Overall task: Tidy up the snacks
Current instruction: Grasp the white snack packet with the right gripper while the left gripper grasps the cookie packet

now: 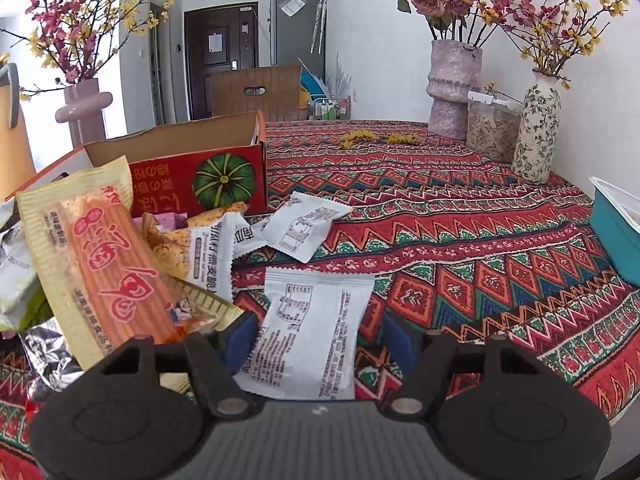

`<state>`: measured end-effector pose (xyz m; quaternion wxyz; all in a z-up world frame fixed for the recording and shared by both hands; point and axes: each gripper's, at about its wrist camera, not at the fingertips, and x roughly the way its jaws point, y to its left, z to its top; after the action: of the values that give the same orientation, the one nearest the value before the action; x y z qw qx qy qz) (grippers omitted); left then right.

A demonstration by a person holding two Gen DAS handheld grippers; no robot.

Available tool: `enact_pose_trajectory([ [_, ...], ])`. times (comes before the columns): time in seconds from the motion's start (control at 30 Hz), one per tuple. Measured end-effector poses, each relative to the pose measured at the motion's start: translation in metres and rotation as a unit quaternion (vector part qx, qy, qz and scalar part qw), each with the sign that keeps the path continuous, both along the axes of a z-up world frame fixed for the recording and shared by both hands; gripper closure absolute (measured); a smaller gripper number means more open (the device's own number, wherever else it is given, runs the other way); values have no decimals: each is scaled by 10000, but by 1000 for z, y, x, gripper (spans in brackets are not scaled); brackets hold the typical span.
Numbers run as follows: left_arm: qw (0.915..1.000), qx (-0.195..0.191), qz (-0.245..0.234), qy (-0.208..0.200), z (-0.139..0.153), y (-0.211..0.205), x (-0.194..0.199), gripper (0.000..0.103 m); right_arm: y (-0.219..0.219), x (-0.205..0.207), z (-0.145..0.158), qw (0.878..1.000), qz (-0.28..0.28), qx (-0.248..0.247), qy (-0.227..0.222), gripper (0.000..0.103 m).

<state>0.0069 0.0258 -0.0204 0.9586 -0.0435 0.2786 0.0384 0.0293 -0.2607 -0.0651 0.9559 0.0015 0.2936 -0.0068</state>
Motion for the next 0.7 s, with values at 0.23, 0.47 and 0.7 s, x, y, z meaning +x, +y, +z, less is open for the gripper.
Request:
enact_pose_trajectory([
  [0.23,9996,38,235,136,-3,11,0,0,-5,-3,4,9999,-87,86,-21,60],
  [0.47,9979,212,424,435,-12,22,12,0,1,-9,10,9997,32,95,-232,64],
  [0.7,9966,313,362,673,-26,18,25,0,6,-12,12,9994,94,122,-314,64],
])
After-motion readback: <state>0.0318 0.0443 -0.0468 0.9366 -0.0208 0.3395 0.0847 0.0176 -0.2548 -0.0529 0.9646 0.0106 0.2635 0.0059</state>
